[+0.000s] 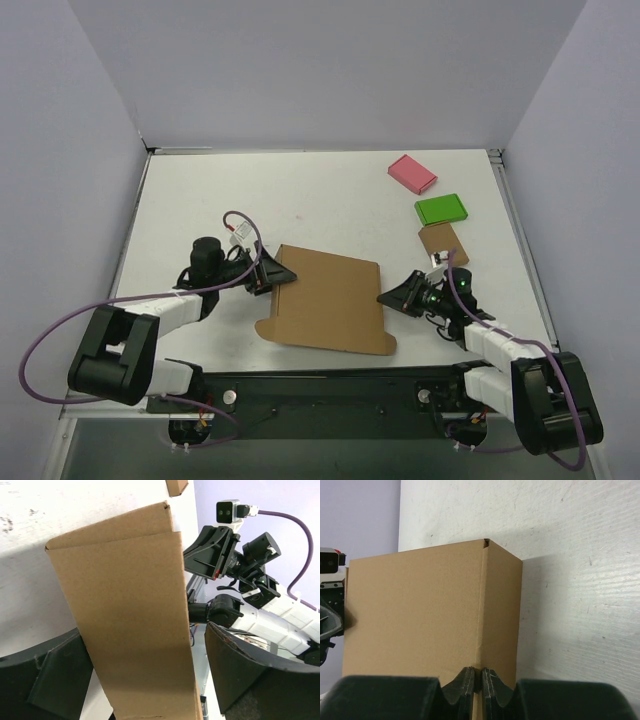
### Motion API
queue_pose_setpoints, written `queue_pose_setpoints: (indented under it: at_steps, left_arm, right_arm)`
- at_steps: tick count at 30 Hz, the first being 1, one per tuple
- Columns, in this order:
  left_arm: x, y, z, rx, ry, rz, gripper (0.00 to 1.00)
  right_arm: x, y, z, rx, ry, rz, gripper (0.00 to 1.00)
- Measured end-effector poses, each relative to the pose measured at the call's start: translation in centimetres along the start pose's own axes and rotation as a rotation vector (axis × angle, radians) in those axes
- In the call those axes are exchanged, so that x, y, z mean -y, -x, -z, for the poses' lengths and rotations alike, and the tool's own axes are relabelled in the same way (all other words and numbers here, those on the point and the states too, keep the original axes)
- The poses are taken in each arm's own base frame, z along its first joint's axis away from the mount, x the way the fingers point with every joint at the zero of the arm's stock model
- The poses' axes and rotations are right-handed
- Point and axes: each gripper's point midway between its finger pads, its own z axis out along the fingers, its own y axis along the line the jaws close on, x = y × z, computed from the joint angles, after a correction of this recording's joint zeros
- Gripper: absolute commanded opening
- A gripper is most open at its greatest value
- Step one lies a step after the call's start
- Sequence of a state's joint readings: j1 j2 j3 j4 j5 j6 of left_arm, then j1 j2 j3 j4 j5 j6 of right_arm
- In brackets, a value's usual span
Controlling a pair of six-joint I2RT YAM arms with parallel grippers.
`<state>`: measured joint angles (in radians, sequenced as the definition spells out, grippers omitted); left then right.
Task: Fold the paper box
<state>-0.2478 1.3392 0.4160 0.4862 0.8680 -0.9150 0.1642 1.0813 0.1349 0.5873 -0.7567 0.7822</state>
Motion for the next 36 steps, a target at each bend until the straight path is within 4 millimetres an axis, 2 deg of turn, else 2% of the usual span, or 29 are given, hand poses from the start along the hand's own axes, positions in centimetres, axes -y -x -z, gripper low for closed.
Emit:
queue_pose_setpoints:
  at_steps: [3,4,6,7,9,10,12,13,16,20,22,25,28,32,36]
  left_arm:
    - [0.4,-0.1,-0.2,-0.004,-0.014,0.012,0.71]
    - [0.5,-0.1,-0.3,-0.005,-0.018,0.014,0.62]
    - [0.4,-0.1,-0.4,-0.006,-0.015,0.037,0.57]
    - [0.3,-0.1,-0.4,-0.01,-0.015,0.048,0.51]
    - [0.1,-0.3,-0.5,-0.018,-0.013,0.064,0.49]
    - [0.0,-0.3,-0.6,-0.022,-0.011,0.073,0.49]
    - [-0.2,-0.5,-0.7,-0.032,-0.01,0.096,0.49]
    - [-0.3,-0.6,-0.7,-0.035,-0.008,0.107,0.49]
    - [-0.3,-0.6,-0.7,-0.038,-0.004,0.127,0.5]
    - [-0.4,-0.2,-0.5,-0.043,0.016,0.159,0.49]
    - [-0.5,0.2,-0.1,-0.033,0.024,0.175,0.5]
    - [-0.7,0.7,0.5,-0.018,0.033,0.209,0.5]
    - [-0.8,0.8,0.9,-0.014,0.039,0.239,0.5]
    - [-0.9,0.8,1.3,-0.016,0.041,0.283,0.5]
    - [-1.3,0.1,1.6,-0.028,0.043,0.347,0.49]
  right_arm:
    - [0.1,0.1,0.2,0.007,-0.012,0.012,0.05]
    - [0.2,0.1,0.2,0.009,-0.017,0.02,0.11]
    - [0.2,0.2,0.5,0.011,-0.034,0.039,0.21]
    - [0.2,0.4,0.6,0.015,-0.046,0.052,0.36]
    - [0.5,0.5,1.0,0.017,-0.079,0.076,0.57]
    - [0.7,0.5,1.1,0.012,-0.101,0.083,0.73]
    - [0.4,0.9,1.7,0.022,-0.13,0.124,0.81]
    - [0.1,1.3,2.0,0.035,-0.144,0.154,0.97]
    - [-2.0,2.5,3.1,0.084,-0.173,0.295,1.0]
    - [-7.6,3.2,4.8,0.147,-0.116,0.534,1.0]
    - [-10.0,2.6,5.4,0.16,-0.076,0.633,1.0]
    - [-12.9,0.7,5.6,0.129,-0.019,0.782,1.0]
    - [-14.5,-2.4,4.9,0.048,-0.002,0.951,1.0]
    - [-15.9,-6.1,3.4,-0.041,-0.017,1.188,1.0]
    - [-16.4,-8.5,2.0,-0.069,-0.058,1.411,1.0]
